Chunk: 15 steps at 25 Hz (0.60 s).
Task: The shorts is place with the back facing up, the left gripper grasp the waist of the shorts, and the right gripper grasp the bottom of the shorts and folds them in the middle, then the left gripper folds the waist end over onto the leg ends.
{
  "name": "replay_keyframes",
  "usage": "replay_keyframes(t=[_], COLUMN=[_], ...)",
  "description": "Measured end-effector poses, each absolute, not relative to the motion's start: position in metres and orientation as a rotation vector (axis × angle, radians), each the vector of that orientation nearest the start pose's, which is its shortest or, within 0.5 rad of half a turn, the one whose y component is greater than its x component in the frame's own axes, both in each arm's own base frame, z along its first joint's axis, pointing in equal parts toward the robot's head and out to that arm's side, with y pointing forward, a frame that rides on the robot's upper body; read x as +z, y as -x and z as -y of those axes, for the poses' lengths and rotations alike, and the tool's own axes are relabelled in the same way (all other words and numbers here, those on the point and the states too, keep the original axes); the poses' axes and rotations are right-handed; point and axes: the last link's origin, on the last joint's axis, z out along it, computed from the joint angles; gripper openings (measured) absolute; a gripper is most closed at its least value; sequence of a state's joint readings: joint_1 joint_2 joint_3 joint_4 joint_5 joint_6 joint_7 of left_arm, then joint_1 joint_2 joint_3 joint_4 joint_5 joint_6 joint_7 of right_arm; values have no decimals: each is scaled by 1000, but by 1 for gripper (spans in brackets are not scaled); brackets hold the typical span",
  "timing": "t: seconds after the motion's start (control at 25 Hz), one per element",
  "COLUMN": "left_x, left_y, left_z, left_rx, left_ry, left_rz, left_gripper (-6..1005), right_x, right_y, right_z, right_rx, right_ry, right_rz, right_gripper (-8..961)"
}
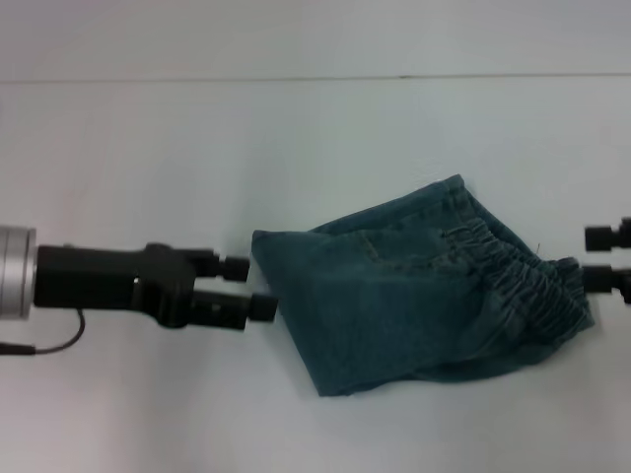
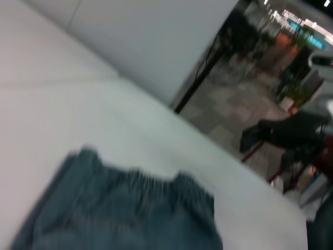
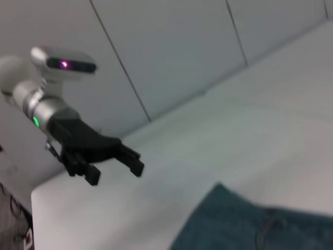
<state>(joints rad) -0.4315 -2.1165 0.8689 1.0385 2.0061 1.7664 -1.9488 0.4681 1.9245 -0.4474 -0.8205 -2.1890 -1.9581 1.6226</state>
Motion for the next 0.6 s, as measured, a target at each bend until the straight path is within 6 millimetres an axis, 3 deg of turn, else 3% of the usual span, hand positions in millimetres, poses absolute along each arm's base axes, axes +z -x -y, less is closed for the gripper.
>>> replay_keyframes(t=[0.2,0.32,0.52,0.6], left_x=[12,12,11,11], left_y=[236,235,234,234], left_z=[-294,-294,-295,-296], left_rx=[-527,-524,-524,-524], left_ry=[2904,2907,2911,2911], left_rz=[1089,1092,1091,1092], left_gripper=[862,861,862,862], right_x=[100,96,94,94], right_y=[-312,-315,-316,-316], right_z=[-282,-282,-283,-283], right_rx=[536,492,479,480], right_ry=[2769,2768,2767,2765], right_rz=[-955,-975,-981,-980], right_gripper=[627,822,960,959])
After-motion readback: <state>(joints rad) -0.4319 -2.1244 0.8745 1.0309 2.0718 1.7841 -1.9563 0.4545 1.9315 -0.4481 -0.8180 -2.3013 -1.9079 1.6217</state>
